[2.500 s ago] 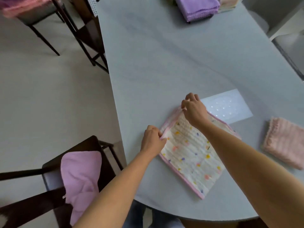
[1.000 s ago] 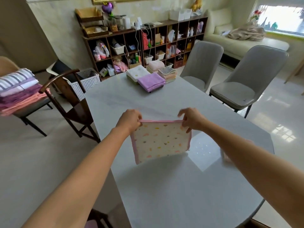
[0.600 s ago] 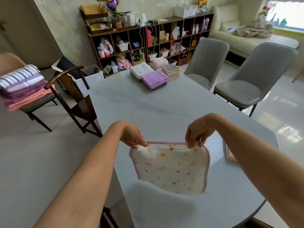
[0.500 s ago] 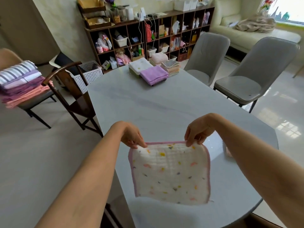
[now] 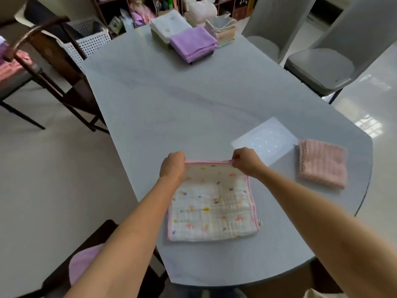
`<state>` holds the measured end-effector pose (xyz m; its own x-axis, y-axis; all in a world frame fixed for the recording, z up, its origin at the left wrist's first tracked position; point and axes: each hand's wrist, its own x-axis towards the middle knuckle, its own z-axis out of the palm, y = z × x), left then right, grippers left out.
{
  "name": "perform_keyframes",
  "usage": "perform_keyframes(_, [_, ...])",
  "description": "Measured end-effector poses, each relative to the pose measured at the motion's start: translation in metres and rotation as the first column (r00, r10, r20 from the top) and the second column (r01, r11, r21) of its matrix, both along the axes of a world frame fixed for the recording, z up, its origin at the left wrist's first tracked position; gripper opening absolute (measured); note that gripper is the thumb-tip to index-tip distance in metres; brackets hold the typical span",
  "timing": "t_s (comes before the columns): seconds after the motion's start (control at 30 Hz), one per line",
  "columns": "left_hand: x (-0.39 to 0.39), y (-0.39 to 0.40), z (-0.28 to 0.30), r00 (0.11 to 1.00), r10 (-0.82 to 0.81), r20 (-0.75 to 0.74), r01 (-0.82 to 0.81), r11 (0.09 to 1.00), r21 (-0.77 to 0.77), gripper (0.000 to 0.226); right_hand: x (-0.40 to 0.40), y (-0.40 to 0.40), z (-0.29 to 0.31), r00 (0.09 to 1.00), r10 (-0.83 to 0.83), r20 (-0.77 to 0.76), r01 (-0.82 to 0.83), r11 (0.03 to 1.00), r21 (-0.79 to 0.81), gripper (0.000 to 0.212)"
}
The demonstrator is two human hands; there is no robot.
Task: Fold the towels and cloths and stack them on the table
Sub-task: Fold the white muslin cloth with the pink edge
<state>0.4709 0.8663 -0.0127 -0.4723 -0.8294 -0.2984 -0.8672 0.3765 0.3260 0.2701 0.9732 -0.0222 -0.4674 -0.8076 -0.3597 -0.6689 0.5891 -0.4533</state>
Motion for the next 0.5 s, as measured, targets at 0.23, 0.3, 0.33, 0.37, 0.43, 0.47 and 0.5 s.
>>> perform_keyframes(0.23, [-0.005,-0.027,-0.025,0.995,0.016,-0.103,-0.022,0.998,-0.052,0.013,-0.002,-0.025,-0.031,0.998,-0.055,-0.02,0.047,0.962,-0.268,0.005])
perform_keyframes(0.3, [-0.004,-0.039,-0.028,0.993,0.014,-0.12,-0.024,0.997,-0.079,0.012,0.0,-0.03,-0.035,0.999,-0.028,-0.022,0.02,0.952,-0.306,0.005])
perform_keyframes(0.33, [-0.003,-0.042,-0.03,0.991,0.009,-0.13,-0.021,0.996,-0.087,0.012,0.001,-0.029,-0.038,1.0,-0.012,-0.025,0.004,0.95,-0.314,0.005])
perform_keyframes(0.37, [-0.001,-0.043,-0.032,0.99,-0.004,-0.138,-0.009,0.996,-0.093,0.012,0.001,-0.026,-0.04,0.999,0.007,-0.035,-0.018,0.948,-0.319,0.005])
perform_keyframes(0.43, [0.005,-0.037,-0.036,0.987,-0.047,-0.157,0.029,0.993,-0.112,0.01,0.002,-0.014,-0.044,0.996,0.053,-0.075,-0.074,0.945,-0.318,0.005])
perform_keyframes(0.47, [0.01,-0.032,-0.037,0.983,-0.074,-0.169,0.054,0.991,-0.122,0.009,0.004,-0.007,-0.046,0.992,0.079,-0.101,-0.107,0.943,-0.315,0.007])
perform_keyframes(0.5, [0.016,-0.025,-0.038,0.979,-0.106,-0.177,0.082,0.987,-0.134,0.008,0.006,0.0,-0.047,0.985,0.106,-0.135,-0.144,0.94,-0.311,0.008])
